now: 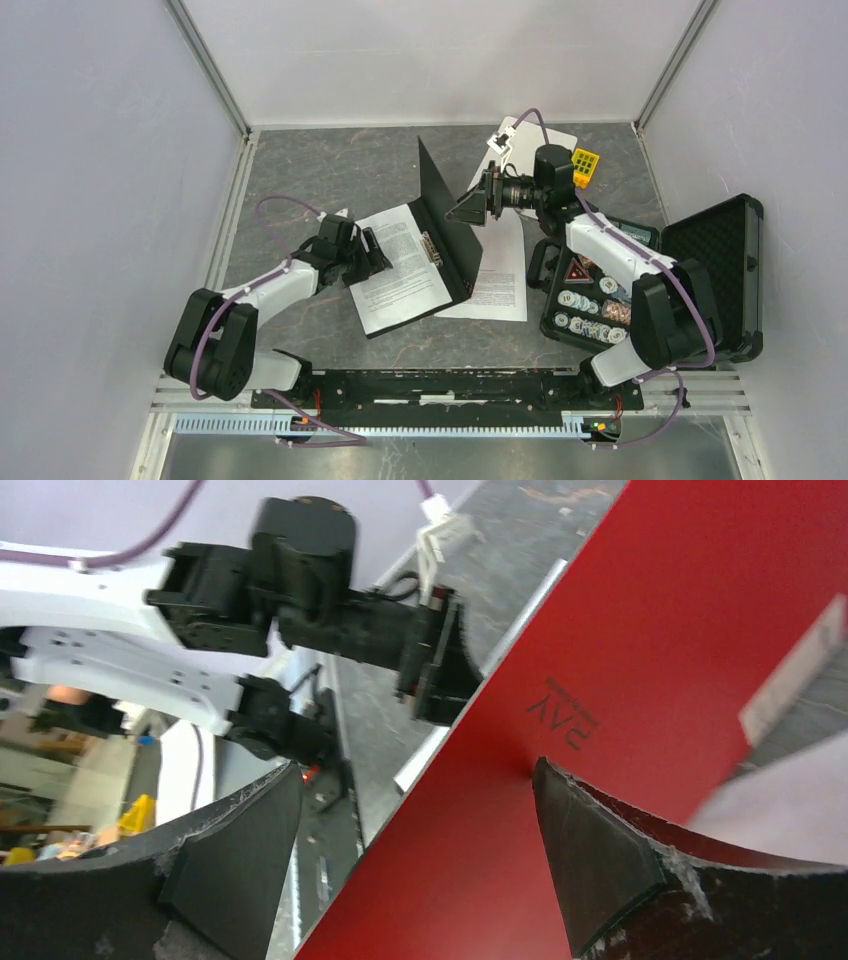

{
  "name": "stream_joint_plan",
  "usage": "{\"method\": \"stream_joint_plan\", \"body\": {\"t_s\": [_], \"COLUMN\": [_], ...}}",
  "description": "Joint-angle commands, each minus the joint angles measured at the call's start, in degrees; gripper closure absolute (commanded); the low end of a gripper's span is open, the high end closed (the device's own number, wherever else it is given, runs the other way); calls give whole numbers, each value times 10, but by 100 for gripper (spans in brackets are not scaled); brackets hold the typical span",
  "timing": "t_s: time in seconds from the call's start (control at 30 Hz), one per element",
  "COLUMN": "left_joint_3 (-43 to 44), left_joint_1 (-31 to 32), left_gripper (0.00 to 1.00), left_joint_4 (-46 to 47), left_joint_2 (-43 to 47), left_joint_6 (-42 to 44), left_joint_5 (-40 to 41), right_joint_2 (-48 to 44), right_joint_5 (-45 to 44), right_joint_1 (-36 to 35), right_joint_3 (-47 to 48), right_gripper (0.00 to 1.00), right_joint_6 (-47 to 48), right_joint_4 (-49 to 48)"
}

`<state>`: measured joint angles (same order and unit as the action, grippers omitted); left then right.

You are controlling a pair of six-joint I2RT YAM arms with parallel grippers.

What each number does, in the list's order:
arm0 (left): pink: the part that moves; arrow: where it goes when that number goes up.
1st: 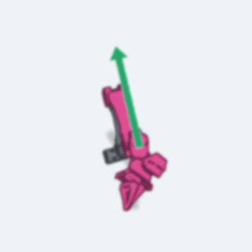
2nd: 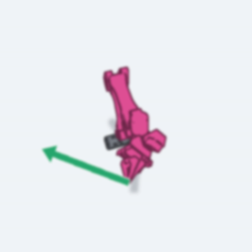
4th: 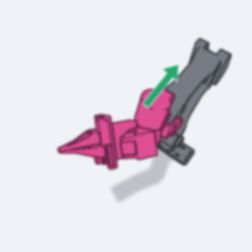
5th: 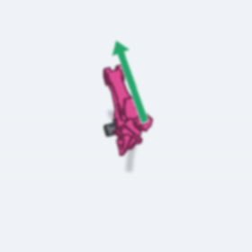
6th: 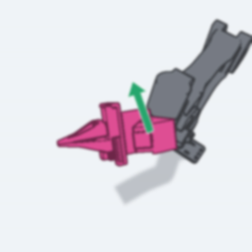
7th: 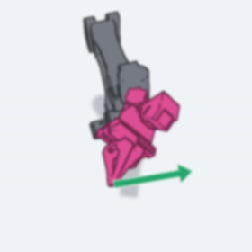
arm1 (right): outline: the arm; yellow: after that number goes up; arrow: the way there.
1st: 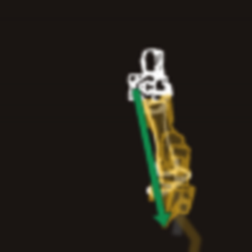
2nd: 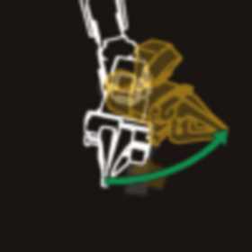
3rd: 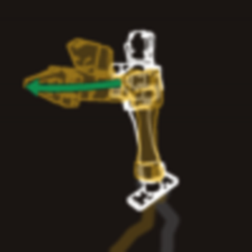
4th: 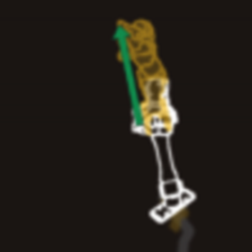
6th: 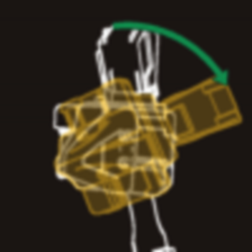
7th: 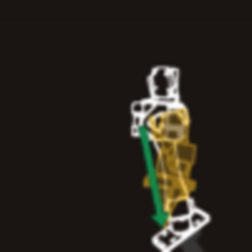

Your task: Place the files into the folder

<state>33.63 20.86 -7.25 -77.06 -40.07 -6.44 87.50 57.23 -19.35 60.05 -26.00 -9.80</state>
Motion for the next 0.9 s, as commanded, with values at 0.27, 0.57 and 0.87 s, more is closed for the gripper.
{"method": "stream_joint_plan", "body": {"t_s": [0.27,0.57,0.87], "left_joint_3": [226,309,238], "left_joint_1": [-91,-125,-125], "left_gripper": [7,2,9], "left_joint_4": [-237,-305,-309], "left_joint_2": [100,132,126], "left_joint_6": [47,120,156], "left_joint_5": [47,-85,-138], "right_joint_2": [-16,-4,-15], "right_joint_5": [26,-64,-222], "right_joint_1": [-103,-103,-114], "right_joint_3": [-69,11,-74], "right_gripper": [14,15,10], "right_joint_6": [-212,212,531], "right_joint_4": [-312,154,163]}}
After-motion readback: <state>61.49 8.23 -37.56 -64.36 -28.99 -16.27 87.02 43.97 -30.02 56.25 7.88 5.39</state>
